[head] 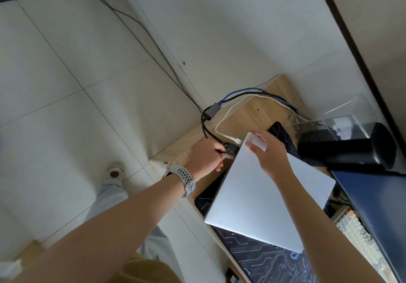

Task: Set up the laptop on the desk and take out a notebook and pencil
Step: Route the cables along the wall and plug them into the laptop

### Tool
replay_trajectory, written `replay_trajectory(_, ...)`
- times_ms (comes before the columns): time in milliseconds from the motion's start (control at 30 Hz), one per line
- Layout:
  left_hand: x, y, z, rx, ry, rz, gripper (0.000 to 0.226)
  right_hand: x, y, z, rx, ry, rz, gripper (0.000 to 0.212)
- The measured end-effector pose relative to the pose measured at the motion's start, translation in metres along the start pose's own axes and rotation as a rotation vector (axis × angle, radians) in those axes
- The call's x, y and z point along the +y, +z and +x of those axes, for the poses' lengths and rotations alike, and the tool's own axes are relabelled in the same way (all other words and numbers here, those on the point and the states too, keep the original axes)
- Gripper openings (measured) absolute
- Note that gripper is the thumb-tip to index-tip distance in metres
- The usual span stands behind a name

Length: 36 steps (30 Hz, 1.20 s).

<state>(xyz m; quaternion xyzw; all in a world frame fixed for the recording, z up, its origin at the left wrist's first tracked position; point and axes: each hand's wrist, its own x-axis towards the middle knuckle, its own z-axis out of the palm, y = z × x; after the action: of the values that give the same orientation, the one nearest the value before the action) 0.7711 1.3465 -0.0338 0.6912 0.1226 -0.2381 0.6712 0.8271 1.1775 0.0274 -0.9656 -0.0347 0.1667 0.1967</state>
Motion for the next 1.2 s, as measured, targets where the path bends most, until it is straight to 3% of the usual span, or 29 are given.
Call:
replay_trajectory(300, 0.003, 0.000, 0.000, -0.025, 0.012, 0.053, 0.031, -0.005, -0.002, 0.001, -0.011, 0.066, 0.047, 0.033)
replay_trajectory(600, 0.010, 0.008, -0.003, 0.032, -0.156, -0.124, 0.011, -0.007, -0.006, 0.005, -0.011, 0.124, 0.103, 0.033)
replay_trajectory(833, 0.019, 0.015, -0.003, 0.091, -0.250, -0.206, 0.018, -0.004, -0.005, 0.006, -0.002, 0.141, 0.149, 0.033)
replay_trajectory(1200, 0.015, 0.019, -0.004, 0.118, -0.261, -0.219, 0.017, -0.004, -0.003, 0.008, -0.005, 0.155, 0.163, 0.034)
